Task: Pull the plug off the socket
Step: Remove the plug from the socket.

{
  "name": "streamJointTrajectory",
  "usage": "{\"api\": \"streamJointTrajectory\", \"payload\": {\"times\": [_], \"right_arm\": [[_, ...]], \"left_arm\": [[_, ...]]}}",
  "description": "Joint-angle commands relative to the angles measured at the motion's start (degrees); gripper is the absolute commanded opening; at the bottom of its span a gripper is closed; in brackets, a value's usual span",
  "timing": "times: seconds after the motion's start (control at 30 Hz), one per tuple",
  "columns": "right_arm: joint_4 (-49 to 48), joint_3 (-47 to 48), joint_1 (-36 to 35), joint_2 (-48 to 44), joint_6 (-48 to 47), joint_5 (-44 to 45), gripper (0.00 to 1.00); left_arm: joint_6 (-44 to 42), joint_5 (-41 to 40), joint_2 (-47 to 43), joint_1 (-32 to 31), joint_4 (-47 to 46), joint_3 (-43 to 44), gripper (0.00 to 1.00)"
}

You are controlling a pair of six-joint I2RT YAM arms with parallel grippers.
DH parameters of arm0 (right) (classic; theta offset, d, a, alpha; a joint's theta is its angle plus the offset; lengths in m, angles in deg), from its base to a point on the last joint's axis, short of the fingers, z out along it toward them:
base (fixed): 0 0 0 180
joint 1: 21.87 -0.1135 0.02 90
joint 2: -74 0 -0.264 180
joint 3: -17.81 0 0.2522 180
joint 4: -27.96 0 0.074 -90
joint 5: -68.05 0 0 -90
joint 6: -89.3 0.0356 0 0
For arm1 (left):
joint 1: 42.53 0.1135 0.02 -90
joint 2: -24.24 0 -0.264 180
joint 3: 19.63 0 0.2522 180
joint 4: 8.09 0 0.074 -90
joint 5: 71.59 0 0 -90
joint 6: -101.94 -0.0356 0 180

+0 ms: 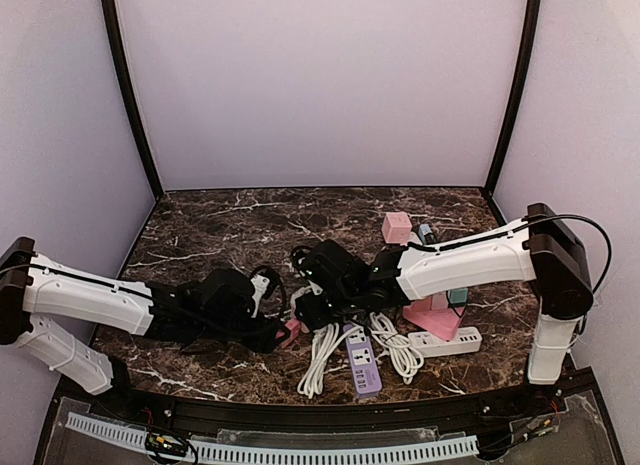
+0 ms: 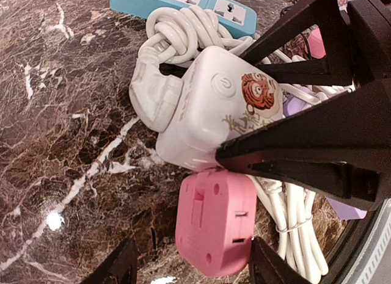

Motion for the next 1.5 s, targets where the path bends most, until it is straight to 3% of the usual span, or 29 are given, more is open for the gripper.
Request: {"api": "streamJointTrajectory", "payload": {"times": [0.0, 0.23, 0.43, 0.77, 1.1, 1.23, 1.47], "right_arm": [[0.27, 0.23, 0.36, -0.96, 1.38, 1.04, 0.22], [0.34, 0.06, 0.38, -1.15, 2.43, 1.20, 0.21], [0.34, -0.12, 0.32, -1.15, 2.90, 1.28, 0.20], [0.30, 0.14, 0.85, -1.66, 2.68, 1.02, 0.20], [1.16, 0.18, 1.03, -1.64, 4.03, 2.70, 0.16], [1.98, 0.13, 1.08, -1.30, 5.37, 3.27, 0.13], [5.86, 2.18, 1.04, 0.24, 7.58, 5.61, 0.02]], "left_arm": [[-3.12, 1.13, -0.72, -0.22, 0.93, 0.31, 0.60], [-5.24, 3.83, 3.03, -0.24, 0.83, 3.27, 0.55], [-5.79, 3.91, 4.33, -0.22, -1.37, 4.21, 0.60], [-6.21, 2.43, 5.79, -0.22, -0.91, 4.89, 0.36], [-6.98, 1.80, 5.61, -0.35, -0.16, 4.99, 0.06], [-7.29, 0.52, 5.31, -0.54, 0.30, 5.07, 0.01], [-10.12, 0.23, 5.62, -1.13, 1.41, 5.30, 0.01]]}}
